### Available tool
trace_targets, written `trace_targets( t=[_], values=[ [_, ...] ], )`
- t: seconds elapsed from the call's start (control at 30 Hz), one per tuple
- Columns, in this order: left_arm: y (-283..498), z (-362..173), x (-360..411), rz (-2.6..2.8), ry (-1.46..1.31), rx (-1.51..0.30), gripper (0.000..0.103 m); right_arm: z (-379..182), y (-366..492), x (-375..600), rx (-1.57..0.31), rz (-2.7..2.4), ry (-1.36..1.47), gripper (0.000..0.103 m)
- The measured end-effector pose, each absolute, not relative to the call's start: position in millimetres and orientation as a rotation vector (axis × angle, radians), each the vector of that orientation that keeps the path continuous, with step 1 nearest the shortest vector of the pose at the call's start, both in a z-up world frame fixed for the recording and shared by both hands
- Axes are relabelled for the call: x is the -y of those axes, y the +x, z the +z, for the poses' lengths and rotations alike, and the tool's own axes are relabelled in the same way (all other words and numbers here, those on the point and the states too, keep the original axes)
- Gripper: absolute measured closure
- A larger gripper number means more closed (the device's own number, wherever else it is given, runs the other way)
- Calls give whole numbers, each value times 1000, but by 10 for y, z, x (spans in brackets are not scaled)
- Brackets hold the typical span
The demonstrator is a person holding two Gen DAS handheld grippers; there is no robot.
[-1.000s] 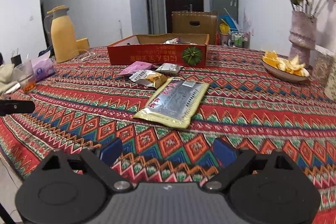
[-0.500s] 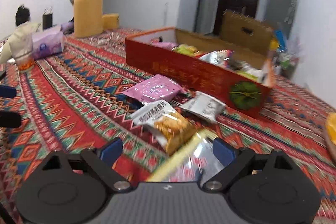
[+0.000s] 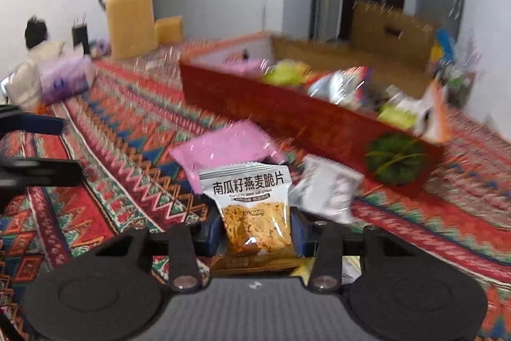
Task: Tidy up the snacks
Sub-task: 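Grasp a pink packet with the left tool while the right tool grasps a pumpkin-seed oat biscuit packet, then carry both packets over the red box and release them inside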
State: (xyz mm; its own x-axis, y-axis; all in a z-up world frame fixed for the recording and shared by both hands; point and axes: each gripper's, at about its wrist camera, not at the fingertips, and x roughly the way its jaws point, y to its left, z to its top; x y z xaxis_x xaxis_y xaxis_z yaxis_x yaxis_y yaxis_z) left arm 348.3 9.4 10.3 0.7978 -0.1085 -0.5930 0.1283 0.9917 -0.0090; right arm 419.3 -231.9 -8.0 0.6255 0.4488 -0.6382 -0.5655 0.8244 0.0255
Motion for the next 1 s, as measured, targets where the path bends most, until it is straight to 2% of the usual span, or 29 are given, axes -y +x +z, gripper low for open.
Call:
trace_targets(
  t=[0.17,0.3,0.37,0.4,0.43,0.47,0.87,1.0],
  values=[
    [4079,-64,337,-191,125,-642,1,109,4111,2940,-527,472,10,61],
    [4462,-234,583,-216,175,-659,4,20,4177,3301,-515,284,110,61],
    [4554,-311,617,-217,165,-679,20,-31,4173,3351,-516,214,99,61],
    [4577,-345,610,-216,150,-678,25,-44,4176,3353,-519,205,97,61],
    [4575,-359,587,-221,131,-665,36,-51,4168,3351,-518,207,100,61],
    [4554,-368,574,-226,117,-652,41,-52,4164,3339,-517,216,99,61],
    [4503,-369,572,-263,109,-648,41,-222,4284,3036,-574,247,15,61],
    [4116,-73,507,-289,85,-600,41,-224,4248,3064,-582,234,30,61]
  ],
)
